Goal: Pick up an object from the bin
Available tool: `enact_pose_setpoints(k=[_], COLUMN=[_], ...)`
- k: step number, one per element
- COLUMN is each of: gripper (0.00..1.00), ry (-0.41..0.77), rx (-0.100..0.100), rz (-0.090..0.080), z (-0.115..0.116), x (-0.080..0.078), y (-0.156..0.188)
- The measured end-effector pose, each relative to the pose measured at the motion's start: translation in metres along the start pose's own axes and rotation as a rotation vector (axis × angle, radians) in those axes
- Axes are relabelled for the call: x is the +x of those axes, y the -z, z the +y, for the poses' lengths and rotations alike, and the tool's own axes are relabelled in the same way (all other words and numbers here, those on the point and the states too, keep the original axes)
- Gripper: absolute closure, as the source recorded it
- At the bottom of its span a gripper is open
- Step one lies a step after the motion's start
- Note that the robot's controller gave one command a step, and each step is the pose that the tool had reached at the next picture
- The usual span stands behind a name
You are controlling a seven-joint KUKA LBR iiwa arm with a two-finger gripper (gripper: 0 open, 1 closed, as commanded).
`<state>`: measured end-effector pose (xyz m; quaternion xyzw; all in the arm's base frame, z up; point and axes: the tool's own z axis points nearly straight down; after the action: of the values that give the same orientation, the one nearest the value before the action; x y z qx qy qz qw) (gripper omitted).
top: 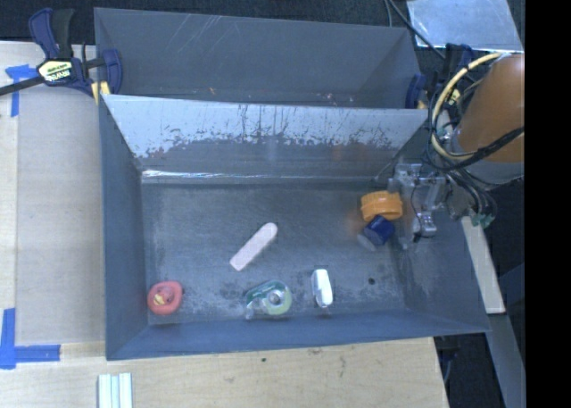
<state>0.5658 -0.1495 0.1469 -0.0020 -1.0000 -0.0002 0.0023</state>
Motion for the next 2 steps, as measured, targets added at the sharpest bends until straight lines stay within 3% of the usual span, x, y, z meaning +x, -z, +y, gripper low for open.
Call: enact_pose_setpoints(k=[1,2], gripper=[0.0,0.0], ry=[0.003,0.107], rx=[0.002,0.0], rz=[-0.008,-0.005], z=[0.001,0.034], x=[-0.002,-0.055], y=[0.005,-0.067])
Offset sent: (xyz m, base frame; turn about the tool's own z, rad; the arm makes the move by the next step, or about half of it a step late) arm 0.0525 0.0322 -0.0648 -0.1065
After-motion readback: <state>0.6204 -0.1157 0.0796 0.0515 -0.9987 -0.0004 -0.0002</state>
